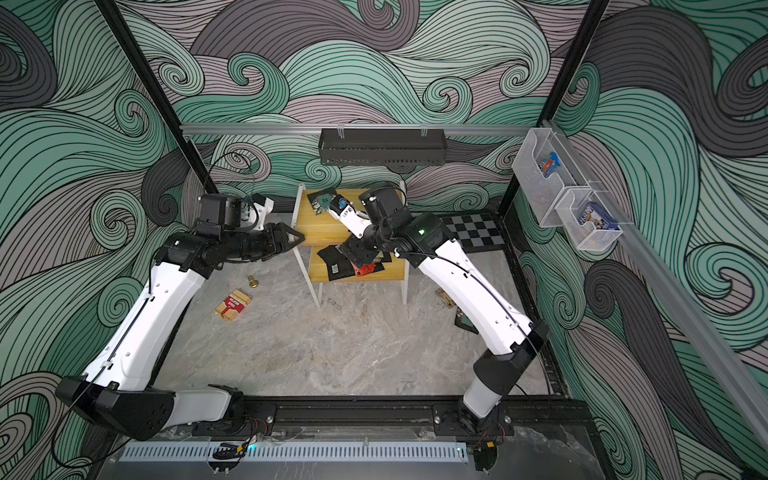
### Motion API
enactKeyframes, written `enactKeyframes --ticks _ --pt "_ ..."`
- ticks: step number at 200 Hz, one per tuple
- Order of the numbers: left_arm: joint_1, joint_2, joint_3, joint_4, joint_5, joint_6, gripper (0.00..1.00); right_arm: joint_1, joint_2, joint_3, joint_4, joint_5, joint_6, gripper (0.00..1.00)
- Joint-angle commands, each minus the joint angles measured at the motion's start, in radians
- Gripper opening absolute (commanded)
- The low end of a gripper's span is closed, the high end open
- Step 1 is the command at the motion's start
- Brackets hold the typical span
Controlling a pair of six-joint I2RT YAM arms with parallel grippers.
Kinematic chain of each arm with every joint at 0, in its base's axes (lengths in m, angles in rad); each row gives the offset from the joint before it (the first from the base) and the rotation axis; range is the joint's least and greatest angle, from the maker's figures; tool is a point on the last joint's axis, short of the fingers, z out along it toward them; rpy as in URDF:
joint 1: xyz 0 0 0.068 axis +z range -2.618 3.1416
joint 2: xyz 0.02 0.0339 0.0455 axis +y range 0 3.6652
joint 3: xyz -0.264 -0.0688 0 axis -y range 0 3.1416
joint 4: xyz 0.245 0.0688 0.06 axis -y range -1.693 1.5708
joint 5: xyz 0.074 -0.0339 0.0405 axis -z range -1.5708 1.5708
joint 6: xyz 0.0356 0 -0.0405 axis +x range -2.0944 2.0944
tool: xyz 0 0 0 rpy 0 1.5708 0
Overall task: Remove the tea bags from the shelf
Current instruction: Pick up the tea bag from the shelf.
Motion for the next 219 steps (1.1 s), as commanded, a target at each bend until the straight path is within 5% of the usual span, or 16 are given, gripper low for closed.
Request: enactKeyframes --ticks 1,97,219 --pt "0.005 -0.016 -0.005 0.012 0.017 0.006 0.60 0.004 -0.016 0.032 0.023 0.045 -0.034 0.87" --pt "0.008 -0.017 -0.014 0.010 0.020 0.010 0.60 -0.001 0.054 0.013 0.032 0.107 -0.103 0.93" --pt "0.017 -0.024 -0.032 0.024 0.031 0.001 0.60 0.019 -0.045 -0.135 0.052 0.106 -0.076 0.65"
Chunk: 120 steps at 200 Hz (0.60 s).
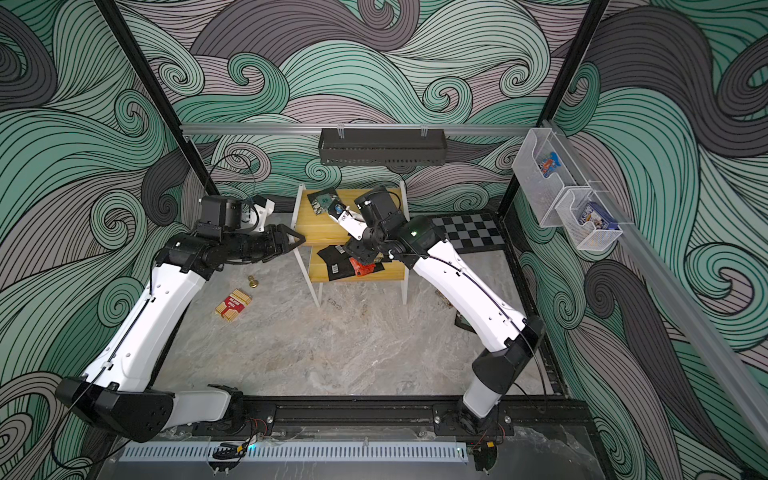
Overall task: Remove the tea bags from the shelf
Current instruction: Pick up the tea bag from the shelf.
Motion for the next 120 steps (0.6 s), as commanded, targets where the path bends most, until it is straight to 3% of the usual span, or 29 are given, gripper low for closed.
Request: enactKeyframes --ticks 1,57,120 --pt "0.007 -0.017 -0.006 0.008 0.012 0.000 0.60 0.009 -0.038 -0.034 -0.008 -0.006 0.019 0.65" --pt "0.008 -0.018 -0.009 0.010 0.012 -0.002 0.60 0.012 -0.082 -0.088 0.020 0.001 0.013 0.46" --pt "0.008 -0.020 -0.010 0.010 0.015 -0.003 0.60 0.014 -0.099 -0.085 0.032 -0.002 0.015 0.32"
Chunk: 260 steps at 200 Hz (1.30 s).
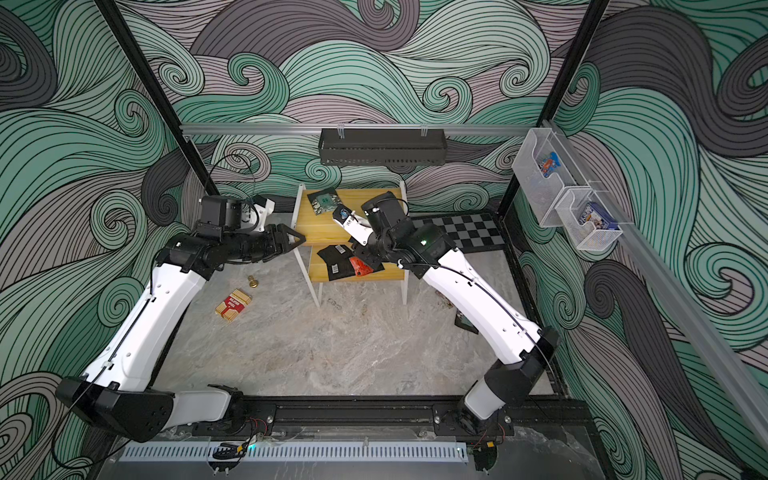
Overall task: Remove the tea bags from the shelf
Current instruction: Pick up the tea bag from the shelf.
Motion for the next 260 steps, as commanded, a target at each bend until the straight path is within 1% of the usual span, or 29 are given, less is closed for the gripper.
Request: enactKeyframes --ticks 1,15,52,70,101,142,197,260 --pt "0.006 -0.020 -0.008 0.001 0.011 0.000 0.60 0.008 -0.027 -0.006 -0.001 -0.004 0.013 0.32" --pt "0.007 -0.023 -0.011 0.001 0.011 0.002 0.59 0.011 -0.031 -0.005 -0.001 -0.005 0.013 0.30" --pt "0.007 -0.025 -0.016 0.003 0.010 0.001 0.59 0.013 -0.042 0.000 -0.001 -0.006 0.011 0.18" --pt "0.007 -0.026 -0.019 0.006 0.009 -0.001 0.59 0.016 -0.048 0.000 -0.001 -0.008 0.010 0.16" --pt "0.007 -0.026 -0.021 0.010 0.011 -0.004 0.59 0.022 -0.059 0.003 -0.001 -0.010 0.005 0.08" --pt "0.007 -0.024 -0.018 0.013 0.011 -0.005 0.59 0.030 -0.077 0.020 0.002 -0.009 0.001 0.02" --pt "0.007 -0.033 0.007 -0.011 -0.005 0.005 0.59 0.052 -0.129 0.023 0.031 -0.006 0.006 0.00" --pt "0.007 -0.060 0.016 -0.013 0.017 0.012 0.60 0.062 -0.227 -0.018 0.041 -0.012 0.042 0.00"
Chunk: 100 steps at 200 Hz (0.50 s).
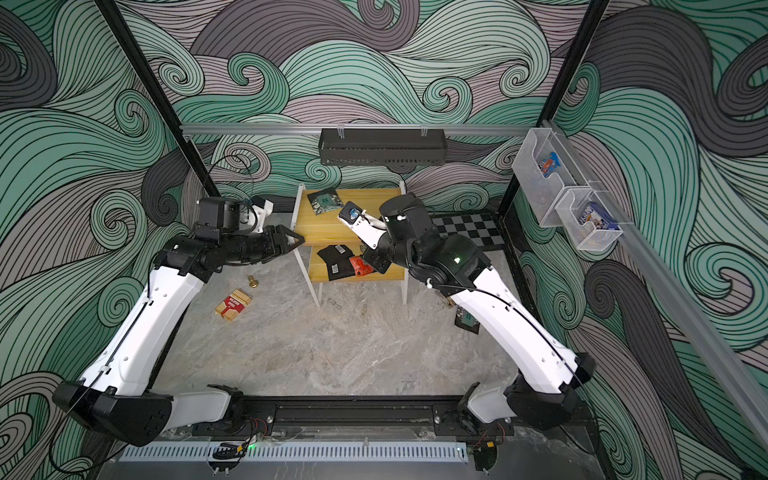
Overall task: Remove the tea bags from the shelf
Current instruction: Pick up the tea bag from the shelf, then place the tea bag at the center of the board.
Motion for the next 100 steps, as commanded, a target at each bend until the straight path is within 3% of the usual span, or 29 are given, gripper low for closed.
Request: enactKeyframes --ticks 1,100 --pt "0.006 -0.034 0.029 -0.012 0.016 0.013 0.60 0.007 -0.044 -0.019 0.029 -0.010 0.028 0.00" --pt "0.005 -0.130 -0.095 0.037 0.078 0.034 0.61 0.003 -0.251 -0.270 0.035 0.079 0.141 0.00"
